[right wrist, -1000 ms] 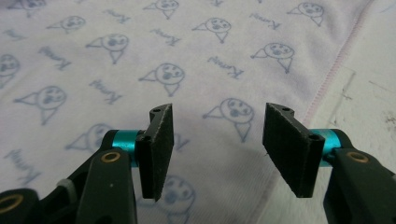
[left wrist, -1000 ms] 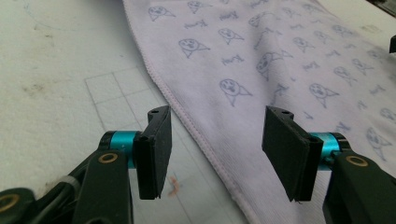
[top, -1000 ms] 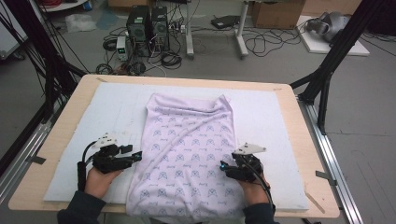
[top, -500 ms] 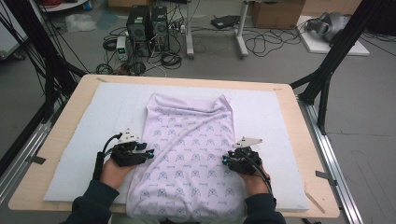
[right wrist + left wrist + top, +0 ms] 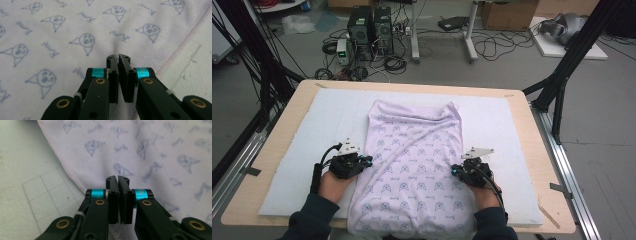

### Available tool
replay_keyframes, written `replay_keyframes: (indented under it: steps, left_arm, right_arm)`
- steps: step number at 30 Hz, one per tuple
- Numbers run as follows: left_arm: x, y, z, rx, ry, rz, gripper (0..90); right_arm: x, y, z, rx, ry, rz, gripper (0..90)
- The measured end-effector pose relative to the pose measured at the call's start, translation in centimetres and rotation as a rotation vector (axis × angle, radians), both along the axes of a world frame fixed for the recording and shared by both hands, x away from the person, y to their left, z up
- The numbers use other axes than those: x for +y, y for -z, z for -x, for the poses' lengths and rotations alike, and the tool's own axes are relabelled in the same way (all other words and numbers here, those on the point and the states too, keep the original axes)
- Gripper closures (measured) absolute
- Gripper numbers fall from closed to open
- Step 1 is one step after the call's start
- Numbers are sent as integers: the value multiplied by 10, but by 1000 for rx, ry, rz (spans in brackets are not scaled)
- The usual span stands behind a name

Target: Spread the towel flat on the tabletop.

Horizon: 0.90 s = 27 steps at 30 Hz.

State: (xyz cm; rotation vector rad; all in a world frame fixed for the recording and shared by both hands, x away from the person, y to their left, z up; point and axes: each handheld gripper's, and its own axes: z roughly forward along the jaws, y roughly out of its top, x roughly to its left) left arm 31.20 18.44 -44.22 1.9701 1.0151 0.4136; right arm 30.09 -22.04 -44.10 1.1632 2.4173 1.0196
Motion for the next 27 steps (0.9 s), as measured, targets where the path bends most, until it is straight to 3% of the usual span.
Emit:
replay_keyframes:
  steps: [2, 4, 5, 7, 9, 11, 13, 16, 18, 20, 22, 27]
  left_arm:
    - [2, -3, 0, -20, -33, 69, 697]
    - [2, -3, -1, -32, -44, 96, 613]
    - [0, -2, -2, -30, -35, 95, 582]
    - [-4, 1, -3, -18, -16, 96, 517]
    - [-9, 4, -3, -8, 15, 74, 499]
    - [-15, 8, -3, 22, 34, 34, 497]
    - [-20, 9, -2, 16, 28, -20, 522]
    - [-21, 9, -1, -2, 17, -57, 636]
    - [-21, 8, 0, -10, 9, -64, 738]
    - [-20, 8, 2, -20, 17, -75, 850]
    - [-20, 8, 3, -20, 22, -77, 868]
    - [-10, 7, 9, 26, 64, -40, 876]
  right_arm:
    - [2, 0, 1, -17, -8, 9, 758]
    - [4, 0, 1, -31, 13, 10, 478]
    - [4, 0, 1, -36, 20, -8, 417]
    - [4, -2, 2, -66, 8, -29, 400]
    - [6, -4, 3, -80, 6, -33, 412]
    - [8, -2, 2, -59, 0, -25, 458]
    - [10, 2, 0, -29, -6, 4, 516]
    - [9, 2, 0, -23, 7, -5, 696]
    - [7, 2, -1, -15, 12, -11, 826]
    - [7, 2, -1, -12, 18, -13, 866]
    - [8, 2, 0, -15, 17, -7, 873]
    - [7, 0, 8, 5, -1, -4, 877]
